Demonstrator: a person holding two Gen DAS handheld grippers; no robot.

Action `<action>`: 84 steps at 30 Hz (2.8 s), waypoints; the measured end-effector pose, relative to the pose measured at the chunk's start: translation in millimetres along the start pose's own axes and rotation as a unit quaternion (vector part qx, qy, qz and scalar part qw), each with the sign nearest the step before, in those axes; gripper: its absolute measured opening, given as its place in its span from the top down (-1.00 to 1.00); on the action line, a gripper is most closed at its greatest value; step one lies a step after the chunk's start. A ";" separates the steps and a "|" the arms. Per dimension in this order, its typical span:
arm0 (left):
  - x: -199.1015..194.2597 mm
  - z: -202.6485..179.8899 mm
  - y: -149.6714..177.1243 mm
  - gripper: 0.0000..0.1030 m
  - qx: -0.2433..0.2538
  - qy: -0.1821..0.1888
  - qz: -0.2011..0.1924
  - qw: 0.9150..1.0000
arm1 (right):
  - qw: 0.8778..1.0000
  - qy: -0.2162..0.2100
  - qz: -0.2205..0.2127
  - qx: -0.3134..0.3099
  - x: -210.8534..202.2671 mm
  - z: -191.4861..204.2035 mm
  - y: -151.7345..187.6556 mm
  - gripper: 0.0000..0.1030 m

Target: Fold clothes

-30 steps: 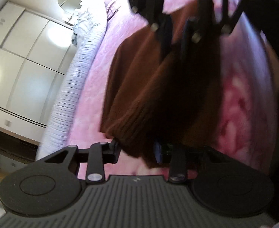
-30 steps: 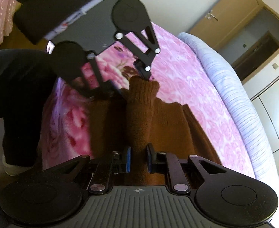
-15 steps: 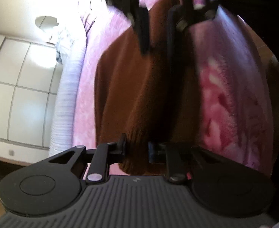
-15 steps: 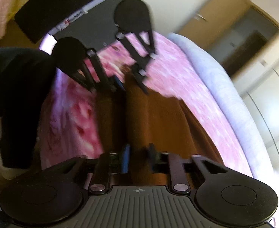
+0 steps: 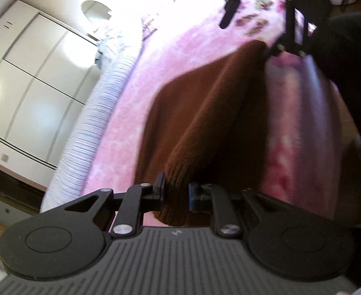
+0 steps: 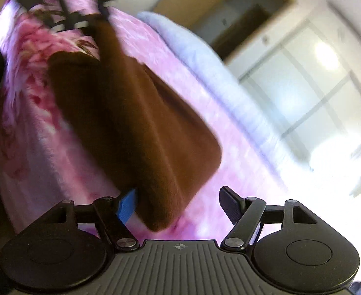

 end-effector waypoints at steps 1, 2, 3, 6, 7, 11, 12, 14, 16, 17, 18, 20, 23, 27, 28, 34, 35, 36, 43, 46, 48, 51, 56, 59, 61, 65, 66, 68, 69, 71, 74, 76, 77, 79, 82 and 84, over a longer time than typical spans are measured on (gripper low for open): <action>1.5 0.4 -0.5 0.72 0.000 0.001 0.000 1.000 | 1.000 -0.011 0.004 0.014 -1.1 -1.6 0.6 -0.38; 2.9 0.9 -1.1 0.72 -0.001 0.002 0.001 1.000 | 1.000 -0.018 -0.008 0.012 -5.1 2.1 -4.1 -0.38; 4.4 1.3 -1.6 0.72 -0.001 0.003 0.001 1.000 | 0.999 -0.026 -0.020 0.011 -9.1 5.9 -8.9 -0.38; -4.0 22.4 -8.2 0.72 -0.020 -0.015 -0.013 1.000 | 0.998 -0.033 -0.044 -0.009 -12.1 16.8 -21.4 -0.38; -6.8 29.7 -11.7 0.72 -0.024 -0.021 -0.018 0.999 | 0.998 -0.026 -0.044 -0.025 -7.1 20.1 -24.4 -0.38; -12.8 37.6 -26.9 0.72 -0.008 -0.037 -0.033 0.999 | 0.997 0.020 -0.027 -0.071 14.4 6.6 -19.8 -0.38; -10.8 35.3 -28.0 0.72 -0.006 -0.035 -0.034 0.999 | 0.996 0.039 -0.026 -0.073 13.4 -2.3 -15.7 -0.38; -7.8 23.4 -29.2 0.72 -0.002 -0.024 -0.034 0.999 | 0.995 0.060 -0.031 -0.068 8.3 -18.4 -7.7 -0.39; -3.3 5.5 -30.0 0.72 0.008 -0.010 -0.029 1.000 | 0.995 0.066 -0.024 -0.069 10.6 -23.3 0.6 -0.39; -2.6 -3.4 -30.0 0.72 0.016 -0.006 -0.026 1.000 | 0.995 0.065 -0.018 -0.074 13.1 -23.0 5.6 -0.39; -0.2 -8.6 -30.5 0.72 0.023 -0.004 -0.024 0.999 | 0.995 0.060 -0.015 -0.076 15.9 -23.1 10.7 -0.39; 3.0 -18.1 -28.9 0.73 0.035 0.002 -0.016 0.999 | 0.996 0.058 -0.007 -0.068 23.5 -26.8 20.6 -0.39; 8.7 -34.9 -22.3 0.73 0.056 0.013 -0.001 0.998 | 0.999 0.046 -0.010 -0.011 27.9 -34.7 27.5 -0.39; 10.5 -57.2 -9.8 0.73 0.073 0.023 0.014 0.997 | 0.998 0.021 -0.016 0.058 20.2 -45.4 31.2 -0.39; 8.6 -62.0 -6.5 0.73 0.074 0.023 0.016 0.997 | 0.998 0.017 -0.016 0.061 15.3 -46.1 28.7 -0.39; 4.8 -67.3 -0.6 0.74 0.073 0.010 0.025 0.997 | 0.998 0.005 -0.016 0.064 3.9 -33.5 21.1 -0.39; 4.3 -68.0 0.2 0.74 0.072 0.008 0.026 0.997 | 0.997 0.002 -0.015 0.072 -1.2 -33.6 18.8 -0.39; 3.7 -66.6 1.0 0.74 0.074 0.005 0.028 0.997 | 0.997 -0.001 -0.014 0.079 -6.3 -33.7 16.5 -0.39; 4.6 -57.1 7.5 0.74 0.067 0.012 0.045 0.997 | 0.993 -0.056 -0.076 0.076 -49.6 -24.5 -0.5 -0.39; 2.8 -56.1 7.4 0.73 0.059 0.011 0.045 0.997 | 0.989 -0.068 -0.096 0.086 -45.8 -33.4 -16.4 -0.39; 2.2 -54.8 7.5 0.73 0.053 0.011 0.046 0.997 | 0.986 -0.076 -0.105 0.104 -44.8 -42.4 -24.1 -0.39; 2.4 -57.0 7.5 0.76 0.059 0.008 0.049 0.997 | 0.977 -0.102 -0.104 0.155 -31.0 -60.3 -27.9 -0.39; -5.5 -44.5 12.4 0.75 0.039 0.015 0.049 0.998 | 0.942 -0.144 -0.060 0.296 4.4 -116.6 -19.9 -0.39; -2.6 -37.3 12.8 0.75 0.033 0.018 0.045 0.998 | 0.917 -0.179 -0.014 0.357 42.1 -146.8 -15.1 -0.39; -3.1 -35.9 15.7 0.75 0.034 0.016 0.042 0.998 | 0.897 -0.209 0.009 0.390 70.3 -164.6 -12.2 -0.39; -3.6 -39.0 15.6 0.75 0.034 0.013 0.037 0.999 | 0.828 -0.266 0.048 0.491 136.0 -203.4 4.3 -0.39; -3.7 -40.4 14.8 0.75 0.033 0.012 0.036 0.999 | 0.802 -0.283 0.058 0.522 155.1 -211.9 10.9 -0.39; -5.4 -44.7 15.8 0.75 0.032 0.012 0.033 0.999 | 0.754 -0.312 0.067 0.574 190.1 -216.7 20.9 -0.38; -5.5 -44.8 16.2 0.75 0.030 0.012 0.031 0.999 | 0.736 -0.325 0.061 0.591 199.8 -218.4 23.4 -0.38; -4.2 -44.3 16.9 0.75 0.028 0.012 0.027 0.999 | 0.722 -0.346 0.059 0.596 206.7 -224.8 23.0 0.68; 3.2 -40.4 15.0 0.74 0.027 0.004 0.021 0.999 | 0.746 -0.332 0.025 0.577 193.5 -239.5 14.3 0.71; 14.8 -33.1 9.6 0.74 0.022 0.000 0.017 1.000 | 0.754 -0.312 0.003 0.578 190.8 -252.1 15.1 0.71; 22.7 -27.9 6.3 0.74 0.016 0.003 0.016 1.000 | 0.758 -0.303 -0.008 0.578 189.4 -258.4 15.5 0.71; 38.7 -16.6 0.2 0.74 -0.002 0.015 0.013 1.000 | 0.765 -0.275 0.008 0.582 198.8 -262.3 24.9 0.71; 48.0 -3.4 -1.3 0.68 -0.026 0.032 0.010 0.999 | 0.773 -0.256 0.039 0.578 212.8 -257.2 41.6 0.67; 41.9 1.2 2.7 0.65 -0.041 0.037 0.014 0.998 | 0.779 -0.242 0.031 0.578 203.6 -257.1 43.2 0.57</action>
Point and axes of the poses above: each gripper's, at about its wrist camera, not at the fingertips, and x roughly the way its jaws point, z to its left, y to its underside, the point moved 1 cm from there along x, roughly the way its jaws point, and after that the axes turned 2 degrees about x, right-handed, at the moved point
